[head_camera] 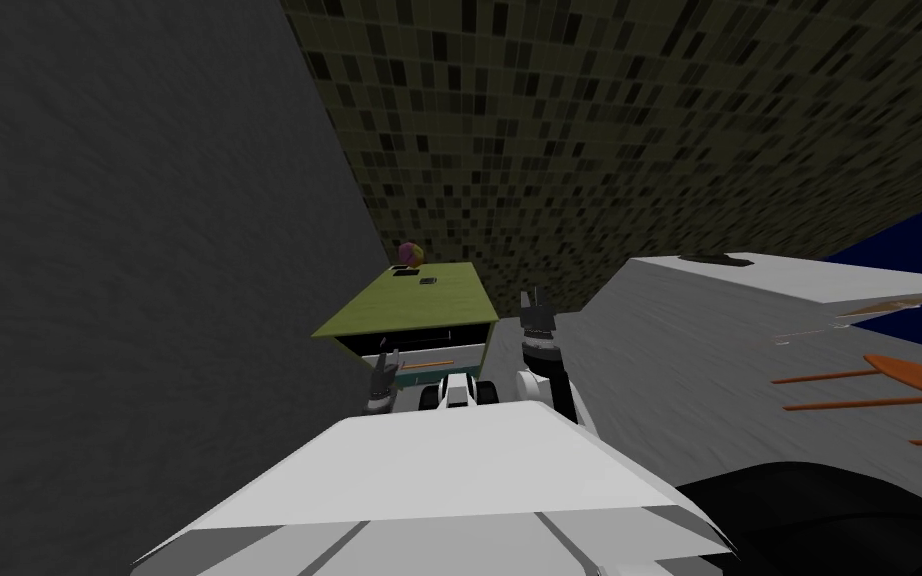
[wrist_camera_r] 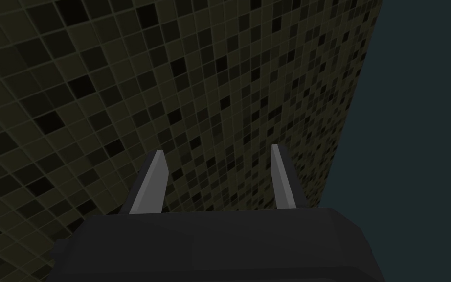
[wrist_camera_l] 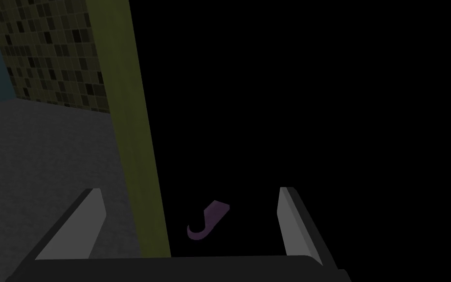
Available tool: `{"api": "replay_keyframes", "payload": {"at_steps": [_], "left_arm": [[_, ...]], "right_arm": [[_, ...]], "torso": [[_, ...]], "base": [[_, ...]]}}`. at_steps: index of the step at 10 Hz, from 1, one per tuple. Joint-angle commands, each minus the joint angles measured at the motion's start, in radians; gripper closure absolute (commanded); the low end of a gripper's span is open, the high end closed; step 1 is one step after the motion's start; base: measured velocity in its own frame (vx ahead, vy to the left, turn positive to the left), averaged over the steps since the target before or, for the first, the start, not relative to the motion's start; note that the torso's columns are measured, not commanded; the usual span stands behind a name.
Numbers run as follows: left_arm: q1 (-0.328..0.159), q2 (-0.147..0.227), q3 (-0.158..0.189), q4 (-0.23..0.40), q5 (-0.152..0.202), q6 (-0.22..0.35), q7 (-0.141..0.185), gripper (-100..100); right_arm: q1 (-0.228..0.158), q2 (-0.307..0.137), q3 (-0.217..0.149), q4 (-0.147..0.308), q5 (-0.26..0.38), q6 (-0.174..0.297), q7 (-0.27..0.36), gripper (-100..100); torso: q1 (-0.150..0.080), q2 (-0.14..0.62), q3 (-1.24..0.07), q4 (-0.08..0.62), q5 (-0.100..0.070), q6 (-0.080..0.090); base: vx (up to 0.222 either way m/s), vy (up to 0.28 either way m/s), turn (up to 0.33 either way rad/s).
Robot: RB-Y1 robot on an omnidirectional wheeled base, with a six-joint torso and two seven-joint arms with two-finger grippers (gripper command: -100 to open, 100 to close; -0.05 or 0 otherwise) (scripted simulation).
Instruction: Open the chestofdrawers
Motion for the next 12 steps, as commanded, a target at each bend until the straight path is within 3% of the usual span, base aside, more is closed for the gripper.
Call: {"api": "replay_keyframes", "payload": {"at_steps": [1,2,7,8,12], "left_arm": [[-0.011,0.016,0.005,-0.031,0.0,0.044,-0.001,-100],[-0.016,0.009,0.007,-0.04,0.0,0.058,-0.002,-100],[-0.027,-0.097,0.011,-0.062,0.001,0.089,-0.003,-100],[-0.026,-0.087,0.01,-0.062,0.0,0.089,-0.004,-100],[-0.082,-0.079,0.018,-0.101,0.007,0.182,0.0,-100]], "right_arm": [[0.0,0.0,0.0,0.0,0.0,0.0,0.0,0],[0.0,0.0,0.0,0.0,0.0,0.0,0.0,0],[0.0,0.0,0.0,0.0,0.0,0.0,0.0,0],[0.0,0.0,0.0,0.0,0.0,0.0,0.0,0],[0.0,0.0,0.0,0.0,0.0,0.0,0.0,0]], "torso": [[0.0,0.0,0.0,0.0,0.0,0.0],[0.0,0.0,0.0,0.0,0.0,0.0],[-0.001,-0.001,-0.001,0.0,0.0,0.0],[0.0,-0.001,-0.001,0.0,0.0,0.0],[0.0,0.001,0.001,0.0,0.0,0.0]], "base": [[-0.039,0.015,0.016],[-0.041,0.016,0.016],[-0.02,0.009,0.006],[0.0,0.0,0.0],[-0.031,-0.009,0.015]]}}
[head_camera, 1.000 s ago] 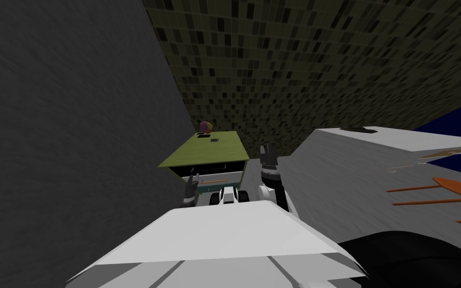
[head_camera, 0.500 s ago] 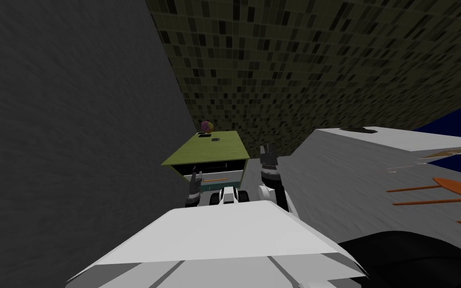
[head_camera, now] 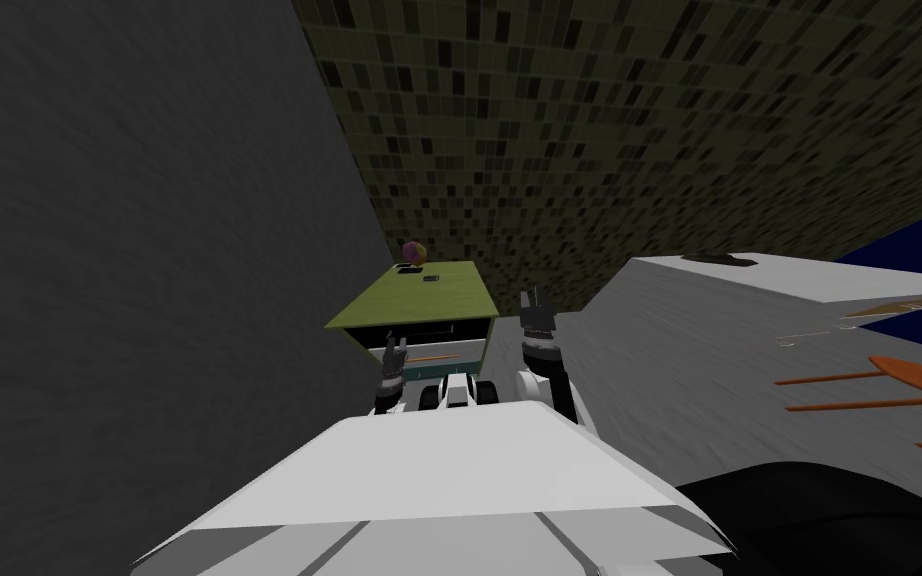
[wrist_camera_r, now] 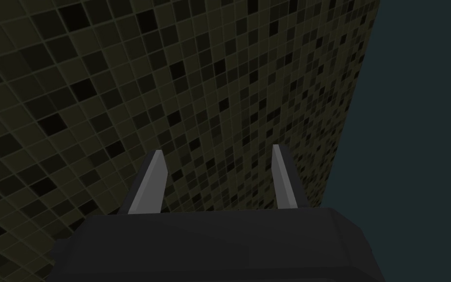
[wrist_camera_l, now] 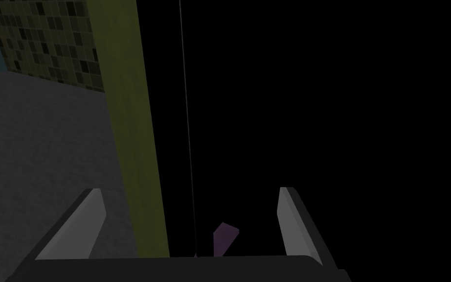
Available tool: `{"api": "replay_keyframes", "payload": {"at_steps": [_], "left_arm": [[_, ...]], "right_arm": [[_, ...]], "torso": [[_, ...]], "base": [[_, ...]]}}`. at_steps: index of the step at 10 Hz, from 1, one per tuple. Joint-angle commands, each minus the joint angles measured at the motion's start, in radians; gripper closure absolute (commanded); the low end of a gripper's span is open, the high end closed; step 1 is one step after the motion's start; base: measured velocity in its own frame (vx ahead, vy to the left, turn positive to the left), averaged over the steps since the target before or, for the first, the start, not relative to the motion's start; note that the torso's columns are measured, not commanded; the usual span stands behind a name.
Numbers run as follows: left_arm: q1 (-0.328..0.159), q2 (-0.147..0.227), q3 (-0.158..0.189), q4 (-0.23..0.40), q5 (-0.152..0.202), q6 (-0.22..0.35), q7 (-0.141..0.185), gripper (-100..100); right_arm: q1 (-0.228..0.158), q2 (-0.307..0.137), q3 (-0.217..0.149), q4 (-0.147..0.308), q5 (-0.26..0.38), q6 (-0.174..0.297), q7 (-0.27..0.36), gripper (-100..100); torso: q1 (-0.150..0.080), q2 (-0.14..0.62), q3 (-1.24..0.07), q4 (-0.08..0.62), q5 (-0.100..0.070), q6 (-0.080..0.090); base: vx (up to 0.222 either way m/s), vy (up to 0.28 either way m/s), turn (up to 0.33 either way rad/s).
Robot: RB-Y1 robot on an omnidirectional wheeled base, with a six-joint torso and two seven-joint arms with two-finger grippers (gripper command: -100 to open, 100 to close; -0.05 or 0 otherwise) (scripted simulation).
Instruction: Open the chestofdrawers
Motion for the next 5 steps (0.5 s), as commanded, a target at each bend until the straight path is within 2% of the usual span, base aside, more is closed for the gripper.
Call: {"api": "replay_keyframes", "payload": {"at_steps": [1,2,3,4,5], "left_arm": [[-0.028,0.004,0.004,-0.015,0.003,0.044,0.002,-100],[-0.044,0.007,0.006,-0.026,0.005,0.07,0.003,-100],[-0.042,0.004,0.005,-0.01,0.004,0.049,0.0,-100],[-0.012,0.002,0.002,-0.003,0.001,0.017,0.001,100],[-0.004,0.0,0.001,0.002,0.0,0.004,0.0,100]], "right_arm": [[0.0,0.0,0.0,0.0,0.0,0.0,0.0,0],[0.0,0.0,0.0,0.0,0.0,0.0,0.0,0],[0.0,0.0,0.0,0.0,0.0,0.0,0.0,0],[0.0,0.0,0.0,0.0,0.0,0.0,0.0,0],[0.0,0.0,0.0,0.0,0.0,0.0,0.0,0]], "torso": [[0.0,-0.001,0.0,0.0,0.0,0.0],[0.0,-0.001,-0.001,0.0,0.0,0.0],[0.0,-0.002,-0.001,0.0,0.0,0.0],[0.0,-0.002,-0.001,-0.001,0.0,0.0],[0.0,-0.003,-0.002,-0.001,0.0,0.0]], "base": [[-0.028,-0.009,0.007],[-0.027,-0.006,0.015],[-0.012,-0.002,0.001],[0.022,0.002,-0.026],[0.035,0.008,-0.021]]}}
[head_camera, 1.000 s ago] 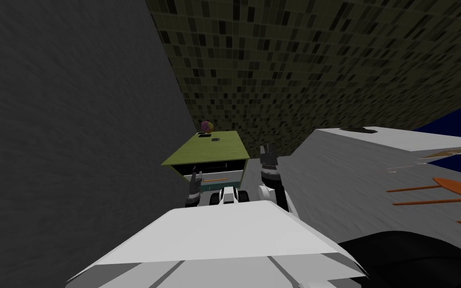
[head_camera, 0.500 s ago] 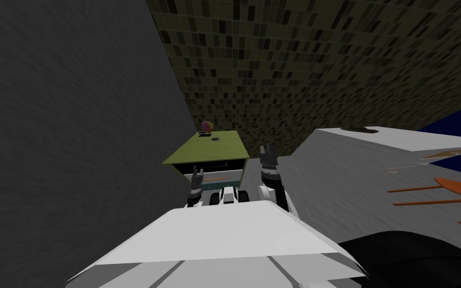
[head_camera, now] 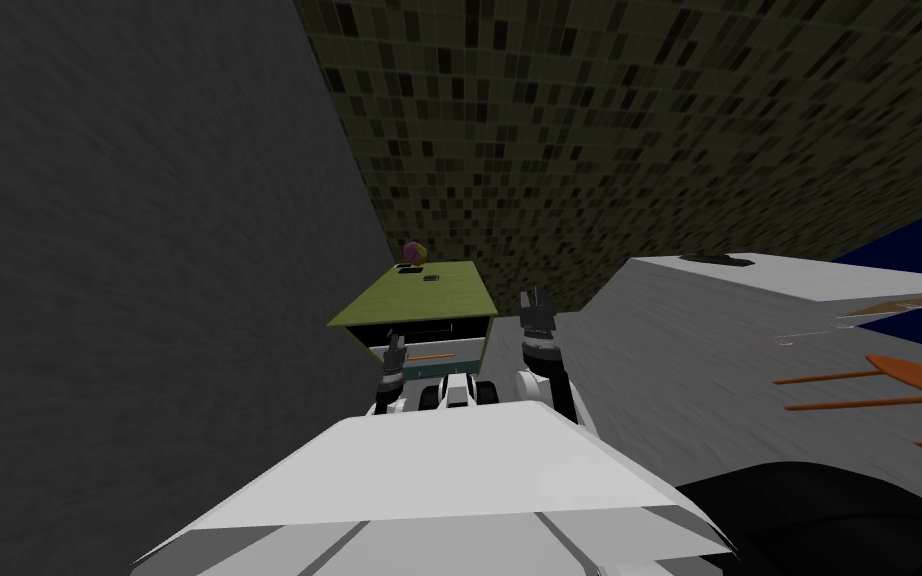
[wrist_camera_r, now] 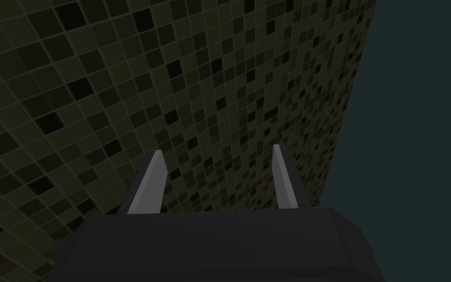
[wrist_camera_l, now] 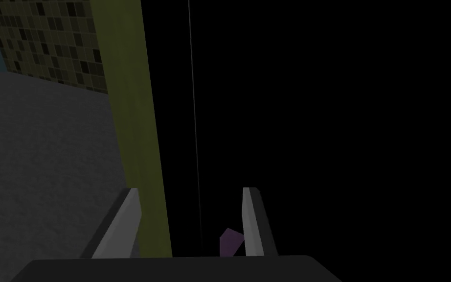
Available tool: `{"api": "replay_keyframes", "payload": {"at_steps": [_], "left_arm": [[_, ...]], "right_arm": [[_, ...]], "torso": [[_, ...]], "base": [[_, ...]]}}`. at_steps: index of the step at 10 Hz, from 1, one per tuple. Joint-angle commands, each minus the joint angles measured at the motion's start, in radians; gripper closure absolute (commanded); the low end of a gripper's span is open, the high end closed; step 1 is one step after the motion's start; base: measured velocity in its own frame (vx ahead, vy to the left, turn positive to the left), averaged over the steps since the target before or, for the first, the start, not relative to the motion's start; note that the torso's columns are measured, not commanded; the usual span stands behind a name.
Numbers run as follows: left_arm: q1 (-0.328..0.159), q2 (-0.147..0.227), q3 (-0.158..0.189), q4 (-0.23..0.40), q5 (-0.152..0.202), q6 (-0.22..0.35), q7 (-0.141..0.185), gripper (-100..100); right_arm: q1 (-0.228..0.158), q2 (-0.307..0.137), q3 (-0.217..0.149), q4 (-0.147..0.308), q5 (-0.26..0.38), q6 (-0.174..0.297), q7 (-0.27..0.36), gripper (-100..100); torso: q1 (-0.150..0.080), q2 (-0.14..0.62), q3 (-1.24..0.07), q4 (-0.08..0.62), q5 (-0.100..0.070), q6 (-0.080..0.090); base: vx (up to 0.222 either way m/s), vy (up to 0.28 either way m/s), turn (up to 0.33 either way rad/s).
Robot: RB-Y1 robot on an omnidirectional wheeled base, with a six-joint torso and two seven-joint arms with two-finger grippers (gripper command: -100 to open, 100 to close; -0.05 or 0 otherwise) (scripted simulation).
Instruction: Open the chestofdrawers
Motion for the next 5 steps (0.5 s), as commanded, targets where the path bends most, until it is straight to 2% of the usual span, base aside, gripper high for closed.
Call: {"api": "replay_keyframes", "payload": {"at_steps": [1,4,5], "left_arm": [[0.024,-0.005,-0.003,0.019,-0.003,-0.046,-0.002,100],[0.057,-0.01,-0.008,0.041,-0.007,-0.099,-0.005,100],[0.051,-0.009,-0.007,0.026,-0.006,-0.082,-0.002,100]], "right_arm": [[0.0,0.0,0.0,0.0,0.0,0.0,0.0,0],[0.0,0.0,0.0,0.0,0.0,0.0,0.0,0],[0.0,0.0,0.0,0.0,0.0,0.0,0.0,0]], "torso": [[-0.002,0.003,0.001,0.004,-0.003,0.0],[0.0,0.003,0.002,0.0,0.0,0.0],[0.001,0.001,0.001,-0.001,0.001,0.0]], "base": [[0.038,0.015,-0.005],[0.029,0.008,-0.01],[0.007,0.0,0.0]]}}
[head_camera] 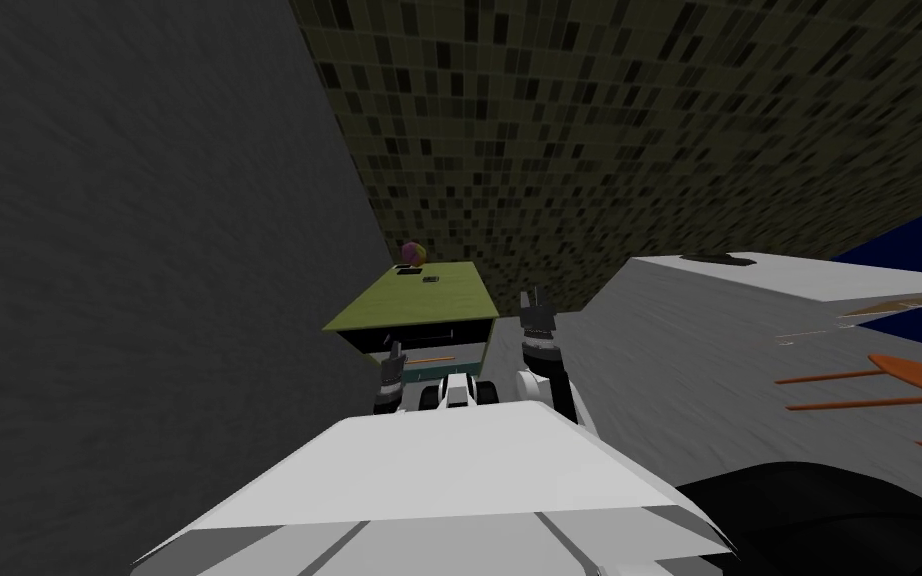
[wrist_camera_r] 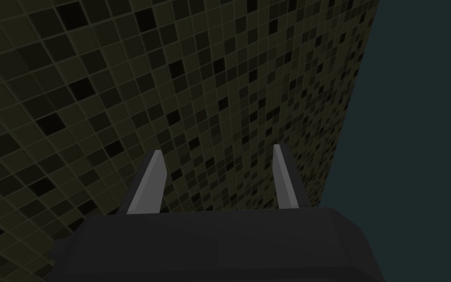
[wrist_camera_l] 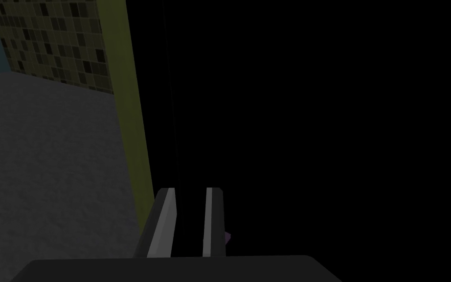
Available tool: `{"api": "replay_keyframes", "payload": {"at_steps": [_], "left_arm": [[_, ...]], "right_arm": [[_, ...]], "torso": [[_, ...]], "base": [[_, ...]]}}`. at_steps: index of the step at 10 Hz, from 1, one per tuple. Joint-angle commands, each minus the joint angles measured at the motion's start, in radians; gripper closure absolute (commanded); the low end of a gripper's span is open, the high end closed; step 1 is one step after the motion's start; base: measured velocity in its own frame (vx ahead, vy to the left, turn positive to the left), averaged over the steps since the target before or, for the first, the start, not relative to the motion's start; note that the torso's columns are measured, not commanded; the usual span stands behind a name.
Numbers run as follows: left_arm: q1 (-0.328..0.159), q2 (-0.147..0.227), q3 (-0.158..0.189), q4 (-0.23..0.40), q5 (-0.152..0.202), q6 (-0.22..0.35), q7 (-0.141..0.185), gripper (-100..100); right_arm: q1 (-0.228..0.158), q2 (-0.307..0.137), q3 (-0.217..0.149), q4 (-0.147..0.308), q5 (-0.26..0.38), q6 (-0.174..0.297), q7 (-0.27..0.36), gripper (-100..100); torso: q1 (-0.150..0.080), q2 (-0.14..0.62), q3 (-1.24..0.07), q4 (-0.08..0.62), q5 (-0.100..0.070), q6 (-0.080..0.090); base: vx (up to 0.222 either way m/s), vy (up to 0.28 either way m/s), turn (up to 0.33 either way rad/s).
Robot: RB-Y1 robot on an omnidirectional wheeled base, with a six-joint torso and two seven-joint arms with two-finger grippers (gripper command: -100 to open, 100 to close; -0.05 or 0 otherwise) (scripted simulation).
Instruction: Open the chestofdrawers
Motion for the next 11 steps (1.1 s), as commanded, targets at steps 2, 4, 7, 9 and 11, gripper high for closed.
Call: {"api": "replay_keyframes", "payload": {"at_steps": [2,4,7,9,11], "left_arm": [[-0.016,0.008,0.001,-0.03,0.001,0.045,0.008,100],[-0.034,0.017,0.003,-0.061,0.003,0.095,0.016,100],[-0.015,0.023,-0.003,-0.087,0.0,0.119,0.027,100],[-0.01,0.026,-0.004,-0.101,-0.002,0.115,0.031,100],[-0.004,0.03,-0.006,-0.115,-0.003,0.111,0.036,100]], "right_arm": [[0.0,0.0,0.0,0.0,0.0,0.0,0.0,0],[0.0,0.0,0.0,0.0,0.0,0.0,0.0,0],[0.0,0.0,0.0,0.0,0.0,0.0,0.0,0],[0.0,0.0,0.0,0.0,0.0,0.0,0.0,0],[0.0,0.0,0.0,0.0,0.0,0.0,0.0,0]], "torso": [[-0.001,0.006,0.002,0.002,-0.001,0.0],[-0.003,0.009,0.004,0.006,-0.003,-0.001],[-0.005,0.002,0.0,0.007,-0.006,0.0],[-0.003,0.007,0.003,0.007,-0.005,-0.001],[-0.005,0.008,0.003,0.009,-0.006,-0.001]], "base": [[-0.16,-0.02,0.035],[-0.208,-0.034,0.038],[-0.162,-0.023,0.033],[-0.188,0.002,0.021],[-0.17,-0.017,0.02]]}}
